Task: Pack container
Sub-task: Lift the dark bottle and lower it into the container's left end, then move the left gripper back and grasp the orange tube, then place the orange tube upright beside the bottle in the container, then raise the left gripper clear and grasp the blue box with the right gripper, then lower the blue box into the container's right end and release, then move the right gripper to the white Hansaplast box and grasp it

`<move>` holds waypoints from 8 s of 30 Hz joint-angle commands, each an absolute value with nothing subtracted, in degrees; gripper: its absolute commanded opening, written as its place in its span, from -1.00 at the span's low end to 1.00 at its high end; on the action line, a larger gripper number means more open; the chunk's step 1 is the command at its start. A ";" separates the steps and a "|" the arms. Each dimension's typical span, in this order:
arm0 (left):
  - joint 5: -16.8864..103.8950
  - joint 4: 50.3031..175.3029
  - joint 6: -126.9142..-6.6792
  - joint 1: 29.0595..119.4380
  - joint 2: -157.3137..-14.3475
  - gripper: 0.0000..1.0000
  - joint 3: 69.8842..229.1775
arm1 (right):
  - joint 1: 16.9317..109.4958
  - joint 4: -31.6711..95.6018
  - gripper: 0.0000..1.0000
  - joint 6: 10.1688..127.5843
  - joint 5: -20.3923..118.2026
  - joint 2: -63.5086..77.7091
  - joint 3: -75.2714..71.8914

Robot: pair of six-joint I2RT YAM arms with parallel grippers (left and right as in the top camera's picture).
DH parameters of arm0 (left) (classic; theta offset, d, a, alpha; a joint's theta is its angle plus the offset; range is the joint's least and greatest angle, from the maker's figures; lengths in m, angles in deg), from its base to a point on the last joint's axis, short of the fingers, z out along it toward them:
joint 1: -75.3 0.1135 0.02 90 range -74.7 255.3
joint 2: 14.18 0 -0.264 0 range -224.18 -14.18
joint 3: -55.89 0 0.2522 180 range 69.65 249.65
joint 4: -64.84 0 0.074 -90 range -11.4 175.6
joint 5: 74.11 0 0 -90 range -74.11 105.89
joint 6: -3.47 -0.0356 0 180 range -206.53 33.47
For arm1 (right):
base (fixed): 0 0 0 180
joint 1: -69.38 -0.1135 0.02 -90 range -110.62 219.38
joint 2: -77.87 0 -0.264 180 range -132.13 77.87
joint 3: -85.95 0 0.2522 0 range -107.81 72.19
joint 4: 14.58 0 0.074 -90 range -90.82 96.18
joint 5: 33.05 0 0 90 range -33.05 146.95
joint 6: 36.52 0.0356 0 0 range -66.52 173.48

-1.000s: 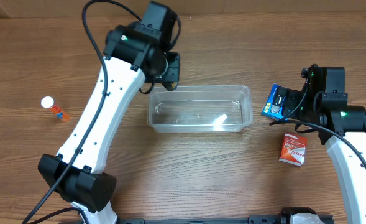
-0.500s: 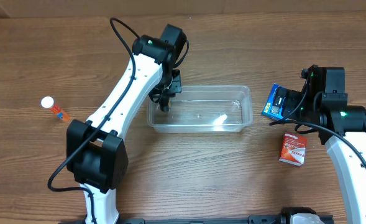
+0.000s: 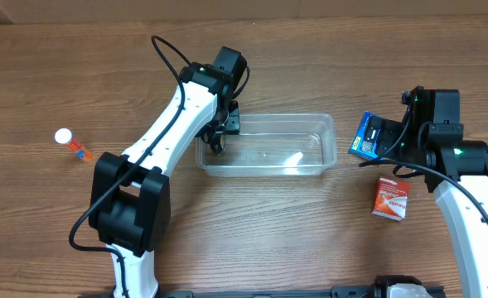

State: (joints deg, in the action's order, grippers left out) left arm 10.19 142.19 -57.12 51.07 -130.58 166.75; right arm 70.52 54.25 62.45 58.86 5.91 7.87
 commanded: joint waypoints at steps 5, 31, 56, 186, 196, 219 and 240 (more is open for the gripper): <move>9.28 151.85 -58.65 53.54 -130.28 0.37 185.07 | 70.74 53.94 1.00 61.97 59.45 6.00 6.47; 10.24 151.30 -61.32 98.61 -117.95 0.68 165.16 | 70.74 54.03 1.00 61.97 59.43 6.00 6.47; 10.85 140.27 -65.39 98.63 -125.66 -0.16 160.28 | 70.74 54.18 1.00 61.97 59.45 6.00 6.47; 11.02 157.69 -60.84 73.12 -109.43 0.93 185.64 | 50.46 60.78 0.61 63.70 56.81 -21.30 -8.54; 11.05 158.17 -60.82 73.12 -109.40 0.90 185.64 | 50.39 61.00 0.62 63.96 56.68 -21.32 -8.41; 11.02 158.12 -60.84 73.12 -109.40 0.90 185.64 | 73.83 62.47 1.00 56.77 68.39 -14.18 -26.49; 11.22 158.25 -60.80 73.12 -109.40 0.91 185.64 | 95.29 71.91 1.00 32.48 54.03 -42.48 -26.38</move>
State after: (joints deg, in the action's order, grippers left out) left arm 11.75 158.71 -59.73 73.06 -109.18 185.20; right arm 95.16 72.56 33.03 54.38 -40.91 -26.27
